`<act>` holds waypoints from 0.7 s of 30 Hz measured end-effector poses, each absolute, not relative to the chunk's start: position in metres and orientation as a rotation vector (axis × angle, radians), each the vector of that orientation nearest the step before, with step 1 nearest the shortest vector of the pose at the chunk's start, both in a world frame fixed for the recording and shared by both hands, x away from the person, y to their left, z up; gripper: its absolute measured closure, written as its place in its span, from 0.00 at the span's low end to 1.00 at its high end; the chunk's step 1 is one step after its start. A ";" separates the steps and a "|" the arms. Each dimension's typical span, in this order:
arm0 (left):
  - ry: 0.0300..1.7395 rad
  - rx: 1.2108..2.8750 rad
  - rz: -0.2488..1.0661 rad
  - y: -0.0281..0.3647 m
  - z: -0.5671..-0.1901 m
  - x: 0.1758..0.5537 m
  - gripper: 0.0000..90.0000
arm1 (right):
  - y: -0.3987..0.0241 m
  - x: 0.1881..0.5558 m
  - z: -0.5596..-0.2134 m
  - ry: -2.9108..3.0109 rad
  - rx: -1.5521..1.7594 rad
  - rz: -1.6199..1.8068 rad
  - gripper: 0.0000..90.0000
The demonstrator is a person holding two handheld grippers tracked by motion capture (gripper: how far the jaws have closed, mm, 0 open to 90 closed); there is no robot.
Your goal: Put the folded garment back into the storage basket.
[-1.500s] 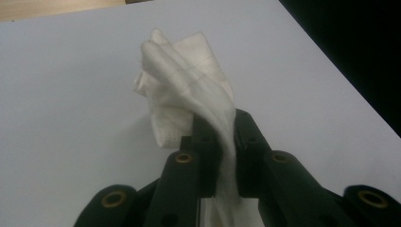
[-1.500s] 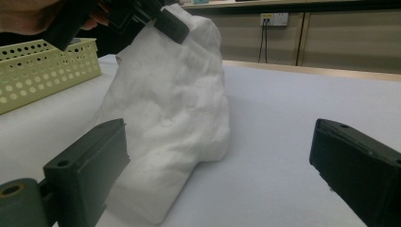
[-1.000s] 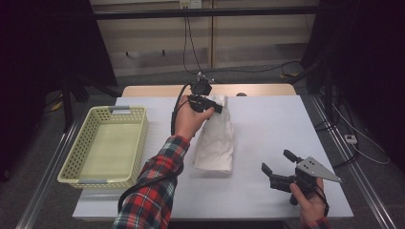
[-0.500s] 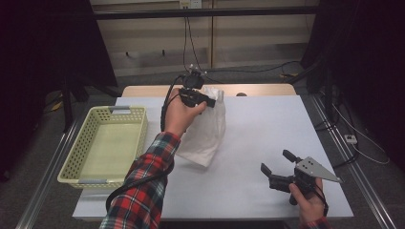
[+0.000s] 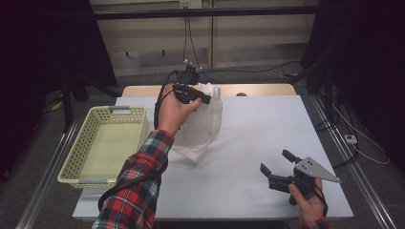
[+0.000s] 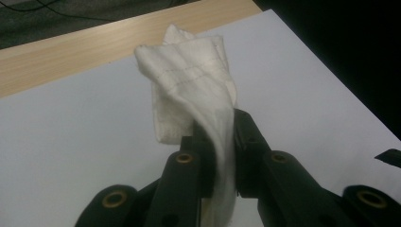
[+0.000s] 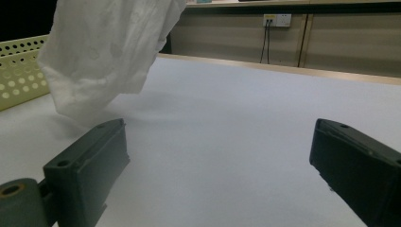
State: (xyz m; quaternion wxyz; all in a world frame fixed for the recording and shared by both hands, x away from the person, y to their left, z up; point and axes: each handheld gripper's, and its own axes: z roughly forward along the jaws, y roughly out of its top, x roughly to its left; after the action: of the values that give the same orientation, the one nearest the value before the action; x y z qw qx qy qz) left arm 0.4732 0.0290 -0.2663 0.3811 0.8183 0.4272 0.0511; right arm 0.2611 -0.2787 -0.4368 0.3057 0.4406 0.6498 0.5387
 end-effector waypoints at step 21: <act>1.100 2.080 0.162 0.048 -0.251 0.472 0.92 | -0.279 0.261 -0.436 1.720 1.166 1.423 0.06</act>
State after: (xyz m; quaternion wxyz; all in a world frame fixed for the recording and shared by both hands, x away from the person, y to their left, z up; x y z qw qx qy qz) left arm 0.4720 0.0484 -0.2514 0.3816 0.8152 0.4310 0.0636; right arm 0.2607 -0.2788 -0.4362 0.3062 0.4407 0.6501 0.5379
